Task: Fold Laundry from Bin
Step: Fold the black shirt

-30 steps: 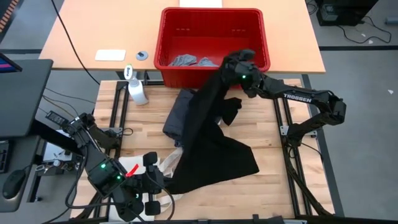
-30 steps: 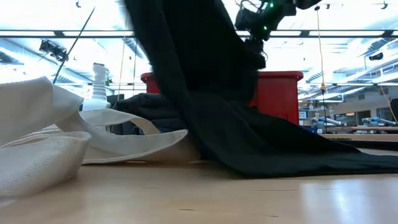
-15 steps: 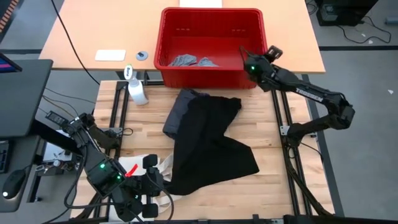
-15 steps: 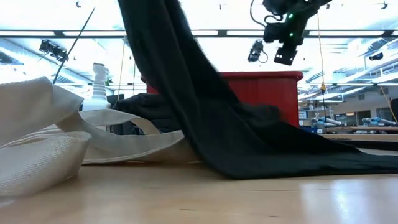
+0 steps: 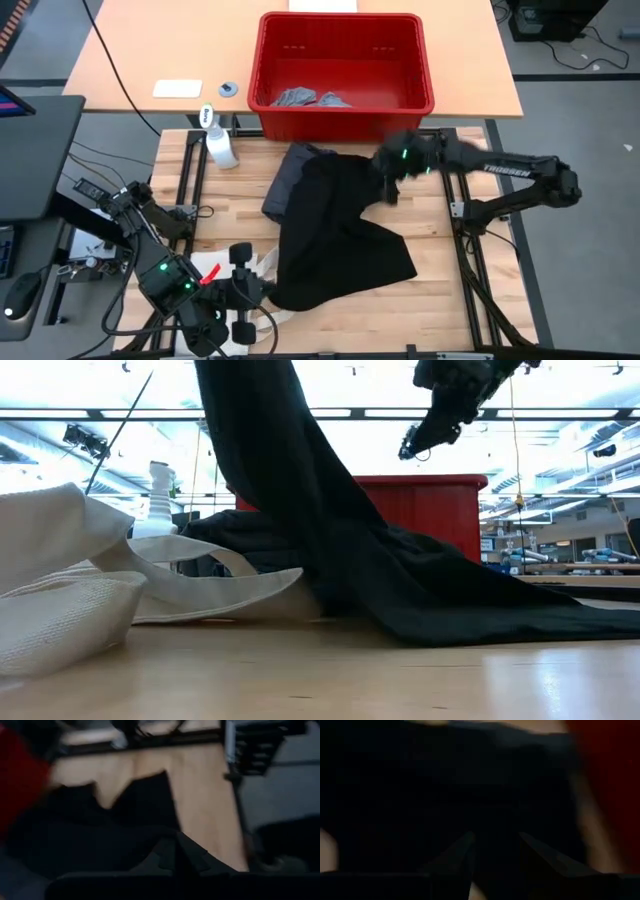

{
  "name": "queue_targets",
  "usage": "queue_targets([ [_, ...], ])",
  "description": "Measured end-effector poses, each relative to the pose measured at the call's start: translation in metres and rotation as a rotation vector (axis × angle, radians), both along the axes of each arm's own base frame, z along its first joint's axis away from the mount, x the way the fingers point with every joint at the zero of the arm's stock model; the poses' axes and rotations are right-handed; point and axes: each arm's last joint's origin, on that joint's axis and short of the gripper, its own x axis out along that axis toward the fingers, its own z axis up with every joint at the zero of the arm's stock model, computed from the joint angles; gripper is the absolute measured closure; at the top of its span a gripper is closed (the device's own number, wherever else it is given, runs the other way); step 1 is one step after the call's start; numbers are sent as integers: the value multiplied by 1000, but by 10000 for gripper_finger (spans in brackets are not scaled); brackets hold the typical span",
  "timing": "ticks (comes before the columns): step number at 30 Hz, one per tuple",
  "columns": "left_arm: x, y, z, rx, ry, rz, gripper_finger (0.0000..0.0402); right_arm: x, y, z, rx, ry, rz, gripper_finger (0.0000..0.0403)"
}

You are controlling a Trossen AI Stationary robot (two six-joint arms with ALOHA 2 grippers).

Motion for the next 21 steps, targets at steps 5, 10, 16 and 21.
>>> queue_targets([
  [5, 12, 13, 1, 44, -20, 62, 397, 10, 60, -41, 18, -21, 128, 249],
  [10, 33, 30, 4, 16, -50, 126, 397, -2, 113, -72, -3, 3, 81, 249],
  [16, 84, 45, 4, 20, -113, 3, 397, -19, 157, -91, 99, -59, 68, 249],
  [21, 126, 60, -2, 50, -188, -100, 397, -46, 180, -110, 119, -6, -25, 249],
])
